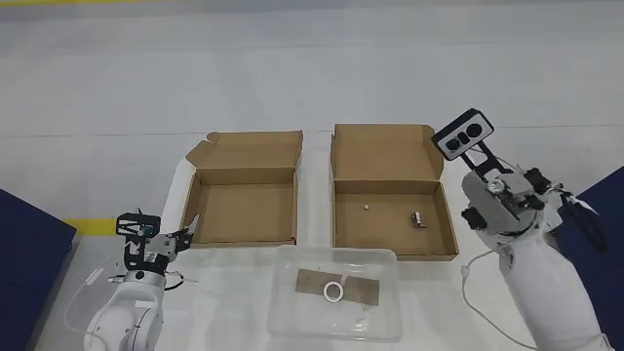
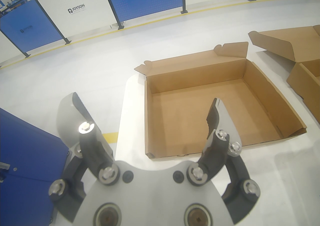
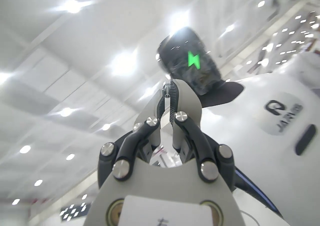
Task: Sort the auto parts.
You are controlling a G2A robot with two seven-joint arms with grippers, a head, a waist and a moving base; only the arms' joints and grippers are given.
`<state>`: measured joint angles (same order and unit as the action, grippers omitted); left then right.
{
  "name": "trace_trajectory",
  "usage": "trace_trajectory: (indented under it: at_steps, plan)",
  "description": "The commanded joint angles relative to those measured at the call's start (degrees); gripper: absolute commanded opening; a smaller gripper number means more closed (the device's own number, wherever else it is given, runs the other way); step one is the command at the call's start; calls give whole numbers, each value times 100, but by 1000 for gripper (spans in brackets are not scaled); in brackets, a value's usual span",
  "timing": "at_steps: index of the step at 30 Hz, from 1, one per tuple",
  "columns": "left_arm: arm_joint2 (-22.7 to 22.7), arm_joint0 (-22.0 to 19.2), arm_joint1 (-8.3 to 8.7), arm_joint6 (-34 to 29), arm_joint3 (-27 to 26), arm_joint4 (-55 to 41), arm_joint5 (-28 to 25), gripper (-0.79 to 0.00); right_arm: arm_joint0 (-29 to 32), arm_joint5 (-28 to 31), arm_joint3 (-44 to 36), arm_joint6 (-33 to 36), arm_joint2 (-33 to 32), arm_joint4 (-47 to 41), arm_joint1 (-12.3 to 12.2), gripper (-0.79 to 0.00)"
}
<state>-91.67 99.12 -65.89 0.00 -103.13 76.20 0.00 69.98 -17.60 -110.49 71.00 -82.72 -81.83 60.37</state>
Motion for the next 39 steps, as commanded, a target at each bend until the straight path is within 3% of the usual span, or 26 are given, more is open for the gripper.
trace_trajectory:
  at_steps: [1,10,20,23,31,37,39]
  plan:
    - [0,0,0,0,0,0,0,0,82,-301,13,109,-320,995,-85,-785]
    - [0,0,0,0,0,0,0,0,746,-787,128,780,-1167,3934,-419,-785]
    - [0,0,0,0,0,0,0,0,753,-774,120,736,-1161,3939,-418,-785]
    - [0,0,0,0,0,0,0,0,747,-842,40,186,-1104,4531,-448,-785]
    - [0,0,0,0,0,0,0,0,-2,-1726,336,-862,-612,6554,-587,-785]
    - [0,0,0,0,0,0,0,0,-820,-2218,739,-1013,163,7910,-659,-785]
    - [0,0,0,0,0,0,0,0,-1079,-2259,1016,-916,417,7934,-643,-785]
